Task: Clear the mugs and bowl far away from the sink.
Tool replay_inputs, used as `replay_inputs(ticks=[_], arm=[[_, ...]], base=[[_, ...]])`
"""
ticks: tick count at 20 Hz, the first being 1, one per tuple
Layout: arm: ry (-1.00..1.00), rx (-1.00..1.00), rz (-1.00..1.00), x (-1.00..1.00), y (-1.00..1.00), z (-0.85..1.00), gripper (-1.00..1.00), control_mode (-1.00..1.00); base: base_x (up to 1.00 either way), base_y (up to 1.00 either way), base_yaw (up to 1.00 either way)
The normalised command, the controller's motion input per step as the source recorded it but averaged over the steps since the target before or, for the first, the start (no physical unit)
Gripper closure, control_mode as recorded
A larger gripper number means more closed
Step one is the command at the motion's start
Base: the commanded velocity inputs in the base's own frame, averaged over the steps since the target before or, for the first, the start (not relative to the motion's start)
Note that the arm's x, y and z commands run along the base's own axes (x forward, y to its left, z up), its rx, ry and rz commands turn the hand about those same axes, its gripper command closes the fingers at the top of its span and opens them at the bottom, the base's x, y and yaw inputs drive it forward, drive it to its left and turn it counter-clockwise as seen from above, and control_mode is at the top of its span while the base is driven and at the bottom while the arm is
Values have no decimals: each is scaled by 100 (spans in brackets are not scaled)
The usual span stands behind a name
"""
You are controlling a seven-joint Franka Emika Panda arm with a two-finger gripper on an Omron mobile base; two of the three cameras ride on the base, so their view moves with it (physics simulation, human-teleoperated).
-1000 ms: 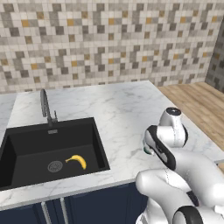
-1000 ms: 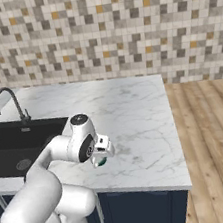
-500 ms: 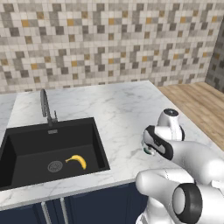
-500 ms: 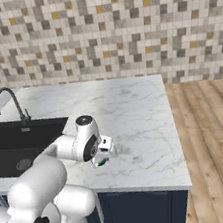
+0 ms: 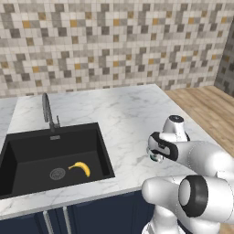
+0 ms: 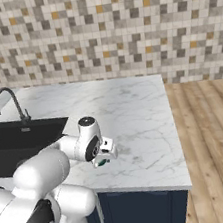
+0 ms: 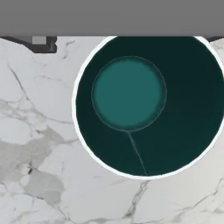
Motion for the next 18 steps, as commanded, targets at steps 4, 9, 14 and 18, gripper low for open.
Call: replay_inputs(ticks=[4,9,14,18], arm=[[0,0,-5,1,22,-32,-100,-100],[0,0,-4,3,2,-29,-100,-100],[0,2,-3,0,-1,-29,100,-100],[0,2,-5,-33,-6,-39,100,-100]], base=[[0,0,0],[0,0,0],[0,0,0],[0,0,0]])
